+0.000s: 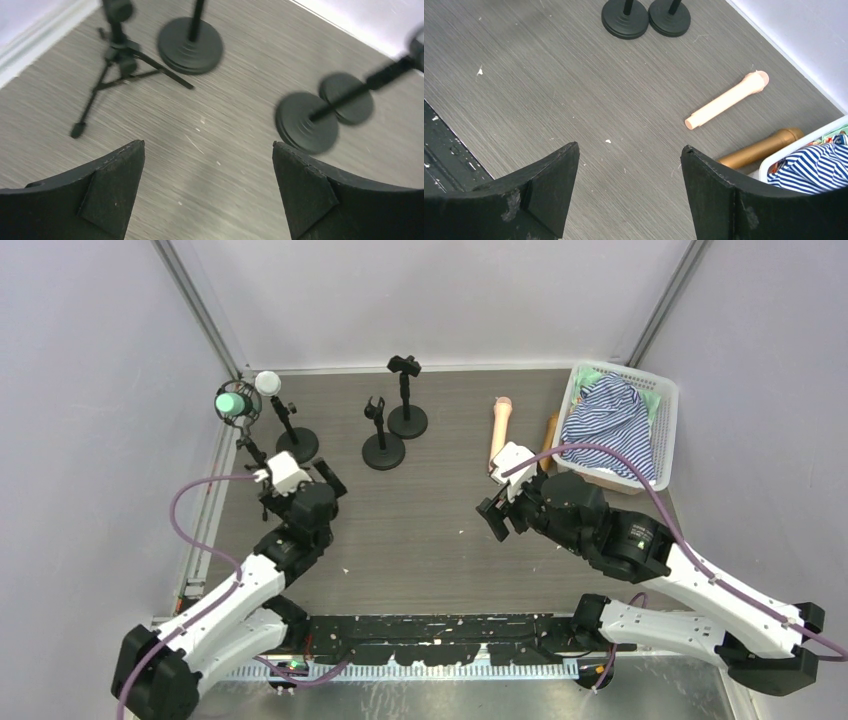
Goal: Attach the microphones to the stand
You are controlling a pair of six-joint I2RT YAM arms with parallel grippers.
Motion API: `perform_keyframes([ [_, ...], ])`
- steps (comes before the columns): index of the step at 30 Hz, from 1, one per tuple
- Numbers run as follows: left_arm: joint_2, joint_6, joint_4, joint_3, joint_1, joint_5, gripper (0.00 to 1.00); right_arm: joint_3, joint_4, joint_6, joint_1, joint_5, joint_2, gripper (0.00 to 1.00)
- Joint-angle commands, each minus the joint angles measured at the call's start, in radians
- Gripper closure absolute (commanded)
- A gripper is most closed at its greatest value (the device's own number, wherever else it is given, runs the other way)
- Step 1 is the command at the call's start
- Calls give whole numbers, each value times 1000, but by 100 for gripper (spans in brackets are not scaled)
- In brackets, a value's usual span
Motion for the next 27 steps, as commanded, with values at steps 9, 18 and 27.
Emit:
perform_keyframes([
  [9, 144, 356, 685, -164, -228, 138, 6, -65, 33, 202, -3, 233, -27, 21],
  [18, 442, 452, 1040, -119, -48, 618, 3, -70, -9, 270, -26, 173, -32, 21],
  [27, 681, 388, 1332, -34, 245, 1156, 12, -80, -31, 284, -27, 137, -62, 21],
])
